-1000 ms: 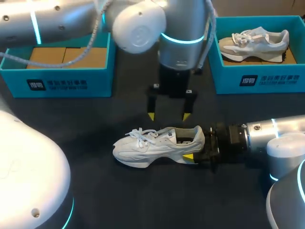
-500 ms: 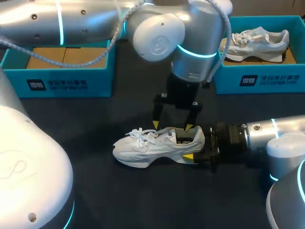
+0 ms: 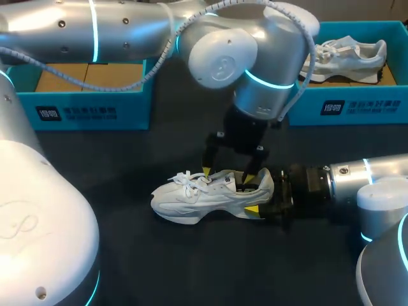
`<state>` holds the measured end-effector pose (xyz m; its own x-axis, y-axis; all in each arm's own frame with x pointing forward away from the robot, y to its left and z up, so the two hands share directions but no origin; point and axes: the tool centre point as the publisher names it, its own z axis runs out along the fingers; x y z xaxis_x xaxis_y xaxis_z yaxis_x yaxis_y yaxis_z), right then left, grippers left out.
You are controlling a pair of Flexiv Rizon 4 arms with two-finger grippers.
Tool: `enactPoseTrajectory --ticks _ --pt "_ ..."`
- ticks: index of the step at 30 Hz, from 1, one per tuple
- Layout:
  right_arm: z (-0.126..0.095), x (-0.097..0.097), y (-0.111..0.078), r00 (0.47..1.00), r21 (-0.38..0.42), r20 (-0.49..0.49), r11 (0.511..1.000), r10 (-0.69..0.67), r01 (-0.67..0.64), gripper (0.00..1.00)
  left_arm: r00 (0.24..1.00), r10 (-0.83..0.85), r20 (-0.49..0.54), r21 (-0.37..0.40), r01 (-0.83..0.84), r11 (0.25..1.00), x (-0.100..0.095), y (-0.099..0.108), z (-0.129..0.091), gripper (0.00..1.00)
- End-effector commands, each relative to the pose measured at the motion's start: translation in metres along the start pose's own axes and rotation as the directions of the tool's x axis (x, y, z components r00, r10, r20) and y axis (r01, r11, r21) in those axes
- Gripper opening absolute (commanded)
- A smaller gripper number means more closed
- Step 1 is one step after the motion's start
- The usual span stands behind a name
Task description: Take the shoe out of the shoebox, open the shoe tongue, remove and reinsert the insole, then place the shoe into the shoebox
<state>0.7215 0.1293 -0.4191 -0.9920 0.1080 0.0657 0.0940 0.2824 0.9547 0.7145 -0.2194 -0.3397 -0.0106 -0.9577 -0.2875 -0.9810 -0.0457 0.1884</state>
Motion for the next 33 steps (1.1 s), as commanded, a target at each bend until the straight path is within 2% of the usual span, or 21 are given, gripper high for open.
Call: enactPoseTrajectory --ticks 1,6,8,10,12,14,15,19,21,29,30,33 --pt "0.000 0.000 0.000 1.000 0.004 0.000 1.000 0.002 -0.002 0.00 1.000 0.007 0.022 0.001 -0.007 1.000 0.004 0.002 0.007 1.00" --pt "0.000 0.000 0.000 1.000 0.004 0.000 1.000 0.002 -0.002 0.00 0.999 0.016 0.044 0.001 -0.016 1.000 0.003 0.006 0.012 1.00" --pt "0.000 0.000 0.000 1.000 0.004 0.000 1.000 0.002 -0.002 0.00 0.998 0.014 0.054 0.002 -0.014 1.000 0.003 0.007 0.014 0.97" --pt "0.000 0.000 0.000 1.000 0.004 0.000 1.000 0.002 -0.002 0.00 0.998 0.009 0.062 0.000 -0.009 1.000 0.002 0.007 0.014 0.89" --pt "0.000 0.000 0.000 1.000 0.004 0.000 1.000 0.002 -0.002 0.00 0.998 0.005 0.065 -0.004 -0.004 1.000 -0.001 0.008 0.014 0.75" --pt "0.000 0.000 0.000 1.000 0.004 0.000 1.000 0.002 -0.002 0.00 0.998 0.004 0.069 0.000 -0.004 1.000 -0.004 0.009 0.014 0.71" --pt "0.000 0.000 0.000 1.000 0.004 0.000 1.000 0.002 -0.002 0.00 0.997 0.004 0.071 0.001 -0.004 1.000 -0.006 0.009 0.014 0.65" --pt "0.000 0.000 0.000 1.000 0.004 0.000 1.000 0.002 -0.002 0.00 0.997 0.004 0.075 0.005 -0.004 1.000 -0.012 0.011 0.013 0.59" --pt "0.000 0.000 0.000 1.000 0.004 0.000 1.000 0.002 -0.002 0.00 0.997 0.002 0.076 0.007 -0.003 1.000 -0.016 0.012 0.013 0.50" --pt "0.000 0.000 0.000 1.000 0.004 0.000 1.000 0.002 -0.002 0.00 0.999 -0.002 0.052 0.013 0.001 1.000 -0.031 0.010 0.008 0.40" --pt "0.000 0.000 0.000 1.000 0.004 0.000 1.000 0.002 -0.002 0.00 0.999 -0.003 0.048 0.013 0.002 1.000 -0.033 0.009 0.007 0.35" --pt "0.000 0.000 0.000 1.000 0.004 0.000 1.000 0.002 -0.002 0.00 1.000 -0.005 0.031 0.008 0.005 1.000 -0.038 0.008 0.003 0.25"
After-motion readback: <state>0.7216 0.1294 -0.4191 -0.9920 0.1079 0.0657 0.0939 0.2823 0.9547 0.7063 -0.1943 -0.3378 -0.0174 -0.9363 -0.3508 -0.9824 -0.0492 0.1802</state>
